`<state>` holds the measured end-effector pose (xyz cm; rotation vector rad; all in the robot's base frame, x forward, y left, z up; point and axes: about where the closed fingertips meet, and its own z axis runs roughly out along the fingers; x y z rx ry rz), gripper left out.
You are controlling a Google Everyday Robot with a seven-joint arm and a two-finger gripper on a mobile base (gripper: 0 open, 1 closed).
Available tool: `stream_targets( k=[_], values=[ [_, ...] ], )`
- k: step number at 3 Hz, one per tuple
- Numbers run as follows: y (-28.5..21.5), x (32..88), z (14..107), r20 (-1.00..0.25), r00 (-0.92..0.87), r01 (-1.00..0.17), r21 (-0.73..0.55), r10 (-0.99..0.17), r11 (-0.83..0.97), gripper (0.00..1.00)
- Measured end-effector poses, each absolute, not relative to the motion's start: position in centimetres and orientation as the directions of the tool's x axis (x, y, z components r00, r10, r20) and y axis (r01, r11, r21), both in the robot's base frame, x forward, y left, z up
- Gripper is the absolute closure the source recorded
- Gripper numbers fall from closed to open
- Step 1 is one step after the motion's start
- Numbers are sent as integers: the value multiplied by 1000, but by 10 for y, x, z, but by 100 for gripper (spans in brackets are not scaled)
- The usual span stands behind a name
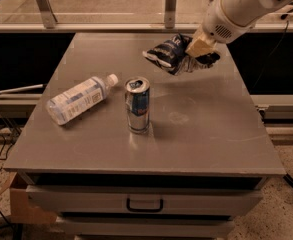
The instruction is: Move blue chip bag near redbull can
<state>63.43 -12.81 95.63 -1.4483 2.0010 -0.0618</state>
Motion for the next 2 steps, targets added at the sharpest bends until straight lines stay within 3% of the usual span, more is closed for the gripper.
stream_targets(
  k=[2],
  values=[
    [-121,607,926,-416,-204,-874,-330,-886,356,100]
  ],
)
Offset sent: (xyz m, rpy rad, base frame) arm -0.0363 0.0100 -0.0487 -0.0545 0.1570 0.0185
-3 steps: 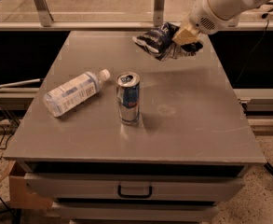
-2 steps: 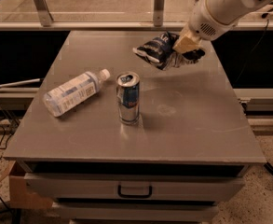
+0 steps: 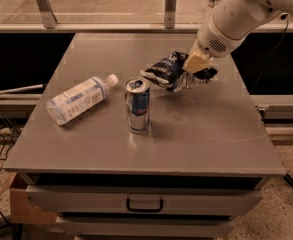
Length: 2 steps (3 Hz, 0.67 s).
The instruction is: Move blue chip bag near redbull can
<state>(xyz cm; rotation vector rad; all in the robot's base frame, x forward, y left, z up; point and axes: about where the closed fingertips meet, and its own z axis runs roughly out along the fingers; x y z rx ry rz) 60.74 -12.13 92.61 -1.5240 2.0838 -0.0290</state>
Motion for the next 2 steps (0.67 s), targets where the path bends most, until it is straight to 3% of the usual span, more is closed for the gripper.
stream_targets(
  k=[2],
  values=[
    [-110,592,919,-403,-177,-896,-311,-898,317,100]
  ],
)
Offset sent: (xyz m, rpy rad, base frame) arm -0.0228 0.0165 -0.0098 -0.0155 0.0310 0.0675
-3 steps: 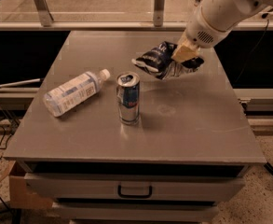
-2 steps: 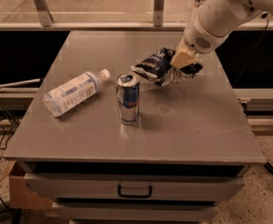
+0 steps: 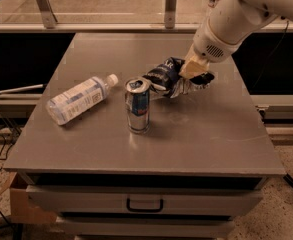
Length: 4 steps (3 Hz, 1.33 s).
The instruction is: Move blue chip bag near redbull can
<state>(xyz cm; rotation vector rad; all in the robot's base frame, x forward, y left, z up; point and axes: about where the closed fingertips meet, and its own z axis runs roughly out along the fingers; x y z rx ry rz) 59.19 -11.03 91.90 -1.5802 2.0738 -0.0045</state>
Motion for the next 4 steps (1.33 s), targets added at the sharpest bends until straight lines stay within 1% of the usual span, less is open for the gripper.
stream_targets(
  k=[2,3,4],
  values=[
    [-97,580,918,-414,-136,-915,-296,-900,274,100],
    [-90,577,915,-420,-127,-924,-280,-899,261,84],
    [-87,575,912,-423,-124,-929,-268,-898,254,60]
  ],
)
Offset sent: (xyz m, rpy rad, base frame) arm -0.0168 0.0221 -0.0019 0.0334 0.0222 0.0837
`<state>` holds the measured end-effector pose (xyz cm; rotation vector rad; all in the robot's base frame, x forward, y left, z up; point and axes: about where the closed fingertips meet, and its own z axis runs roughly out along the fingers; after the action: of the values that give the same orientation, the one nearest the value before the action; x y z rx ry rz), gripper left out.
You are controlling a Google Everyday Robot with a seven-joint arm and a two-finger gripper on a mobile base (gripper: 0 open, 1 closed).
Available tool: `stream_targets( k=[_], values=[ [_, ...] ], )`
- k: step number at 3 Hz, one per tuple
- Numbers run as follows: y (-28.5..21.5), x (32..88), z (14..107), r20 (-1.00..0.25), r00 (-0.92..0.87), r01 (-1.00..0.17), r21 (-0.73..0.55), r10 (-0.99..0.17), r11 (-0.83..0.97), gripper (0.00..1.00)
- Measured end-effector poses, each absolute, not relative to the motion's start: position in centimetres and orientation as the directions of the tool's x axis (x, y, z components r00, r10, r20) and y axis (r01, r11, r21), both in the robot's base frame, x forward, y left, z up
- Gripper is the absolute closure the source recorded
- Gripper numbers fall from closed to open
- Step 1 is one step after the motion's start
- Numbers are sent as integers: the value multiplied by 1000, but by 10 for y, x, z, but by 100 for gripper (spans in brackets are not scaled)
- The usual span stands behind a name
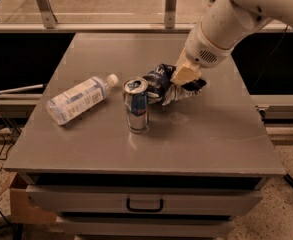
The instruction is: Move blue chip bag near redbull can
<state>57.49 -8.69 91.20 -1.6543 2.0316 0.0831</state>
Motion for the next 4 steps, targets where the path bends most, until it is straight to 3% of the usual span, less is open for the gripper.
stream_targets(
  k=[1,2,4],
  values=[
    [-85,574,910,-424,-122,-933,-260,-897,250,37],
    [-84,574,907,-425,-118,-936,-255,-898,244,5],
    [-100,572,903,-388,-131,-932,-265,-913,246,0]
  ],
)
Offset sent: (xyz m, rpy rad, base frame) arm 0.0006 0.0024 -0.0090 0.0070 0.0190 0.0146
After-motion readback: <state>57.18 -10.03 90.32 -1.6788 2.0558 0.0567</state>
